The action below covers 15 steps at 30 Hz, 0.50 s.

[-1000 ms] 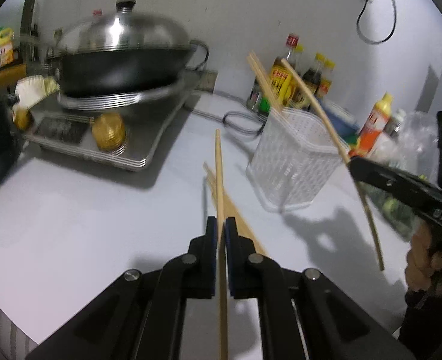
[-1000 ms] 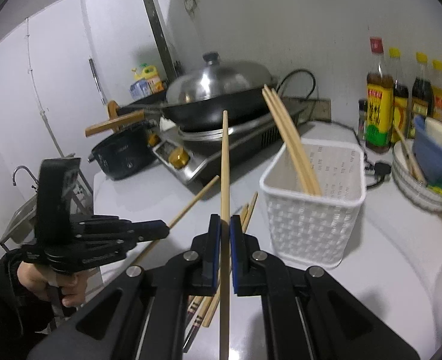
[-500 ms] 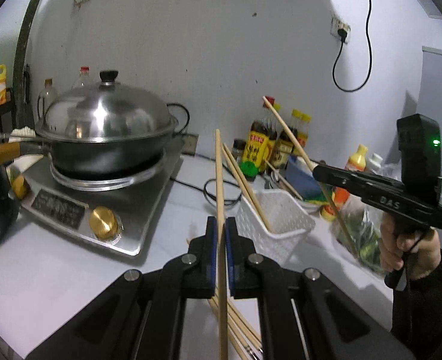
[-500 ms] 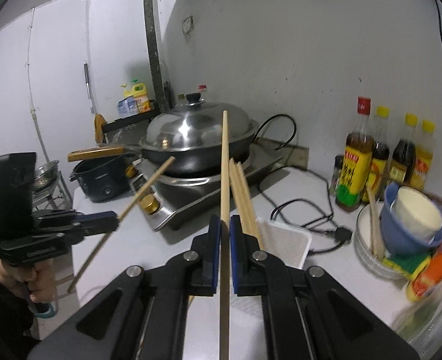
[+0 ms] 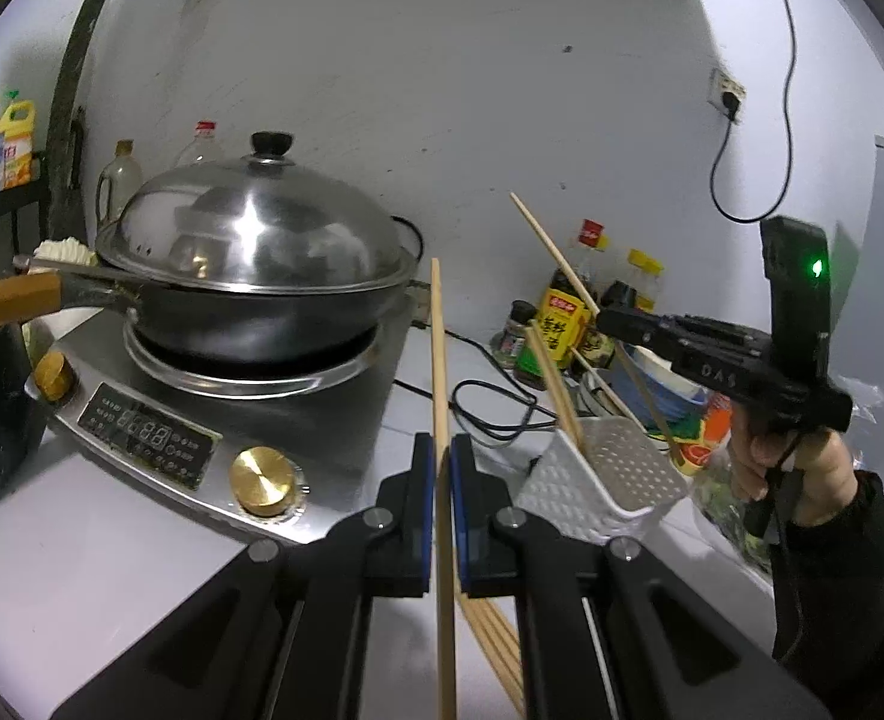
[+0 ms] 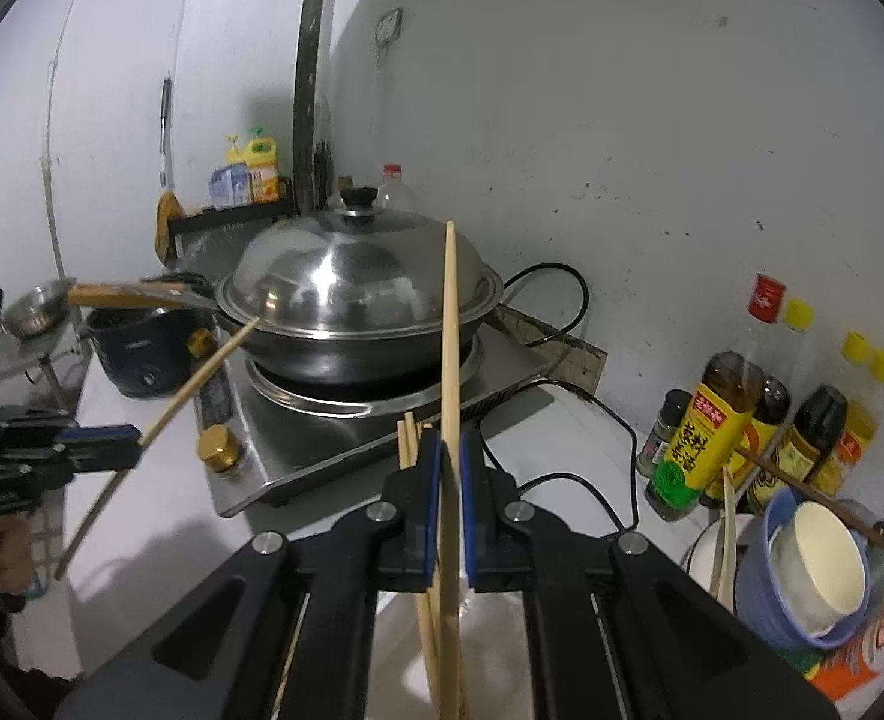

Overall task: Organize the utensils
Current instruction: 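Lift both held chopsticks up over the white holder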

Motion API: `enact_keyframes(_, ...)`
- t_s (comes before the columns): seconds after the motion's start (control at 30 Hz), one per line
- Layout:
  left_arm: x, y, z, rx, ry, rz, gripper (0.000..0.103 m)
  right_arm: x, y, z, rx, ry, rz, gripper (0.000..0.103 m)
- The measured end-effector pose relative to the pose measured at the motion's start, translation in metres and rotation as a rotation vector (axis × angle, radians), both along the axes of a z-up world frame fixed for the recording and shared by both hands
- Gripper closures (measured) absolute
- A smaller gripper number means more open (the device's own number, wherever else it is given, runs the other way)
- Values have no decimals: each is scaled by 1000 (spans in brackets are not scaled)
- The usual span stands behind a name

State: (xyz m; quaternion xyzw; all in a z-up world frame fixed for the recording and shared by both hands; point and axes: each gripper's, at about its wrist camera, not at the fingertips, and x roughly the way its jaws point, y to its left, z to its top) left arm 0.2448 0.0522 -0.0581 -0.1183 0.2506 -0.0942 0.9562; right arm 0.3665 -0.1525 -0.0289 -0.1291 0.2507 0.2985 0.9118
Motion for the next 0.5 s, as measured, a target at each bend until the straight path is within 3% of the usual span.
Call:
enact_keyframes(0.23, 6, 18, -13, -31, 14, 23, 98, 4, 16, -31, -54, 0, -17, 97)
enact_keyframes(0.5, 3, 14, -16, -45, 16, 17, 98, -7, 3, -56, -77, 64, -36, 97)
